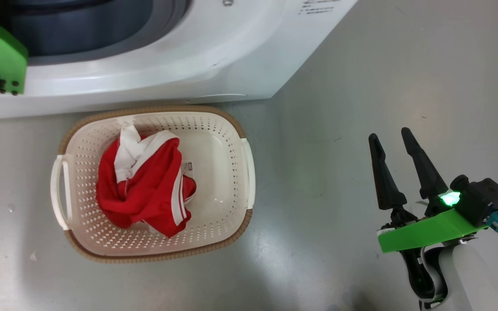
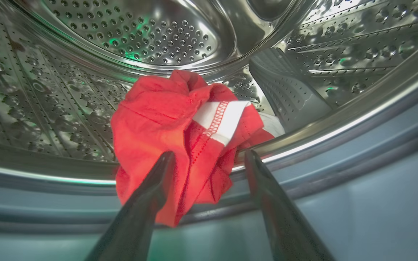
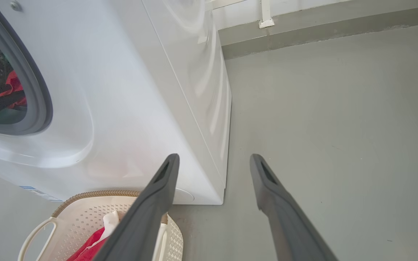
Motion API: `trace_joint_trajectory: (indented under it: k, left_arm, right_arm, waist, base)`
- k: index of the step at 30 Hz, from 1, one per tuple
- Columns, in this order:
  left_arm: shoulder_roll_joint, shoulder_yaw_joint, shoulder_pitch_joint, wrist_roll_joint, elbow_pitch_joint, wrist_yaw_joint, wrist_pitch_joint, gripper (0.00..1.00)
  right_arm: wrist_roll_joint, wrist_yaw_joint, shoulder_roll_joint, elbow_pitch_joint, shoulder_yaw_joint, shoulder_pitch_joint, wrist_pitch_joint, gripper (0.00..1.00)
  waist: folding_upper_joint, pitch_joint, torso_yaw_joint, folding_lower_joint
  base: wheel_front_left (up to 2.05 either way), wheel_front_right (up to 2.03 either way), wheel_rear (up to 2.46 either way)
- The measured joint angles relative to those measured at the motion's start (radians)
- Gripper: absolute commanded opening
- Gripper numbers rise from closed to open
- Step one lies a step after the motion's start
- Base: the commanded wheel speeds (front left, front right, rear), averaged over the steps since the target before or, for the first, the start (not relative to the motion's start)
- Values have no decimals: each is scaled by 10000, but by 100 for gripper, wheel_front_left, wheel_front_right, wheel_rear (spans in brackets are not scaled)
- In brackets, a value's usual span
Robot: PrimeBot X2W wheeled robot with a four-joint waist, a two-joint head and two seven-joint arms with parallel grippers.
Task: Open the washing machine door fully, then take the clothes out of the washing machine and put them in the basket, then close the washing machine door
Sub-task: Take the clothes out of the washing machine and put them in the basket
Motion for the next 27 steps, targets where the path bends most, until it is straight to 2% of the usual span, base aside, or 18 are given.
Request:
trace_joint_trajectory:
  k: [10,11,12,13,14,15,22,27]
  left_arm:
    - [265,-261,-386,100,439,370,2,100]
    - [282,-265,-407,98,462,424,4,95]
    - [297,-272,-432,98,489,451,6,62]
    - [320,-270,-452,86,506,464,13,34]
    - [347,-278,-464,84,523,506,13,14]
    - [368,-284,-466,82,548,510,13,0]
    - [385,-305,-468,-38,625,665,0,0]
    - [182,-61,-468,-556,520,516,-94,0]
  right_arm:
    - [100,0,0,-4,272,0,0,100]
    - [100,0,0,-4,286,0,0,100]
    - [104,0,0,-6,291,0,0,100]
    - [115,0,0,-6,295,0,0,100]
    - [138,0,0,-6,295,0,0,100]
    - [173,0,0,-6,297,0,0,100]
    - [184,0,0,-12,291,0,0,100]
    - [184,0,2,-8,247,-2,0,100]
  waist:
    - [0,95,-259,0]
    - [0,102,-278,0]
    - [0,107,-294,0]
    - [0,113,-310,0]
    - [0,116,-322,0]
    - [0,113,-331,0]
    - [0,63,-292,0]
    - [0,1,-177,0]
  base:
    - [0,0,0]
    - [0,0,0]
    - [0,0,0]
    - [0,0,0]
    - [0,0,0]
    - [0,0,0]
    - [0,0,0]
    - [0,0,0]
